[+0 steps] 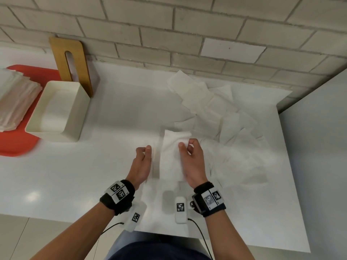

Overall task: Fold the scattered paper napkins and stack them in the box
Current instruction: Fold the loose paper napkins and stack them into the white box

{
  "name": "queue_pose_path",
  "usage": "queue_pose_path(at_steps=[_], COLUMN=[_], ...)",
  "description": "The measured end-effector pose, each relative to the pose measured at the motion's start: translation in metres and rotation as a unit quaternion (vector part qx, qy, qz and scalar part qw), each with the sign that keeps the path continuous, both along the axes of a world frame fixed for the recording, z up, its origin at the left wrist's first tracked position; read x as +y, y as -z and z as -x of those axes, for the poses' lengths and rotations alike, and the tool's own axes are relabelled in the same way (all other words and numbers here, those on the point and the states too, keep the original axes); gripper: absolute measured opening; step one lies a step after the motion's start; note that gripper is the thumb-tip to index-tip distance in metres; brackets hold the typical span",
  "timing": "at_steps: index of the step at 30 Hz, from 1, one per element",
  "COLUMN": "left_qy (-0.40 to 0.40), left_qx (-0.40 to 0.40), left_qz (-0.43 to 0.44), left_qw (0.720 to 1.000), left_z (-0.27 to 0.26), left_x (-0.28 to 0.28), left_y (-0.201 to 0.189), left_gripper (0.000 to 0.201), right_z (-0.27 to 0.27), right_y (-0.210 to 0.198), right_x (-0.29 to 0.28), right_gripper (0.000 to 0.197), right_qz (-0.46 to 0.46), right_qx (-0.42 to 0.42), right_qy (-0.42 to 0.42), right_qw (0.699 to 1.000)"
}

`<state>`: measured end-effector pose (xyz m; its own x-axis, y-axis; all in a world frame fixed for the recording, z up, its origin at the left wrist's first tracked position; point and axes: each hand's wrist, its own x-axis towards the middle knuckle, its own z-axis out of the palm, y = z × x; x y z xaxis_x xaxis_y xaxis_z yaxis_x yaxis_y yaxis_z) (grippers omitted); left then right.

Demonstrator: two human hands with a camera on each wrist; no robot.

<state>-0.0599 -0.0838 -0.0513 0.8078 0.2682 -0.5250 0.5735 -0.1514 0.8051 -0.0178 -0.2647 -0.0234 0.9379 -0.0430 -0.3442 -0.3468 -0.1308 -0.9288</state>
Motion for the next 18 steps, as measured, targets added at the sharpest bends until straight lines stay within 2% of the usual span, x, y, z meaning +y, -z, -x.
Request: queue_pose_path(at_steps=[3, 6, 9, 11, 12, 15, 18], left_qy=[-0.011, -0.01, -0.002, 0.001, 0.0, -0.006, 0.003], left_qx=[0.009, 0.02, 0.023, 0.019, 0.017, 0.014, 0.013], left_qz=[0.005, -0.004, -0.011, -0.008, -0.004, 0.002, -0.019], left_qw=[1.0, 1.0, 1.0, 1.0, 1.0, 1.0, 1.0], left_z=[0.001, 0.0, -0.002, -0.002, -0.001, -0.001, -0.002], left_x=[-0.001, -0.006, -0.009, -0.008, -0.007, -0.006, -0.009], left_y=[-0.001, -0.011, -0.01, -0.01, -0.008, -0.006, -0.007], left_gripper=[0.064, 0.06, 0.055, 0.057, 0.06, 0.066, 0.058], right_z=[-0.001, 0.002, 0.006, 0.006, 0.006, 0.006, 0.008], right_y=[0.018, 0.025, 0.023, 0.017, 0.013, 0.016, 0.026], right_x=[0.009, 0.019, 0.021, 0.019, 0.017, 0.017, 0.017], right_gripper=[0.011, 0.01, 0.005, 0.013, 0.013, 0.017, 0.019], right_qz=[0.051, 0.09, 0.016, -0.069, -0.083, -0.041, 0.034], right_qx=[0.048, 0.086, 0.076, 0.062, 0.061, 0.096, 0.126], right_qy=[-0.038, -0.05, -0.061, -0.068, -0.075, -0.081, -0.083], right_qw=[0.997, 0.991, 0.995, 0.993, 0.992, 0.991, 0.988])
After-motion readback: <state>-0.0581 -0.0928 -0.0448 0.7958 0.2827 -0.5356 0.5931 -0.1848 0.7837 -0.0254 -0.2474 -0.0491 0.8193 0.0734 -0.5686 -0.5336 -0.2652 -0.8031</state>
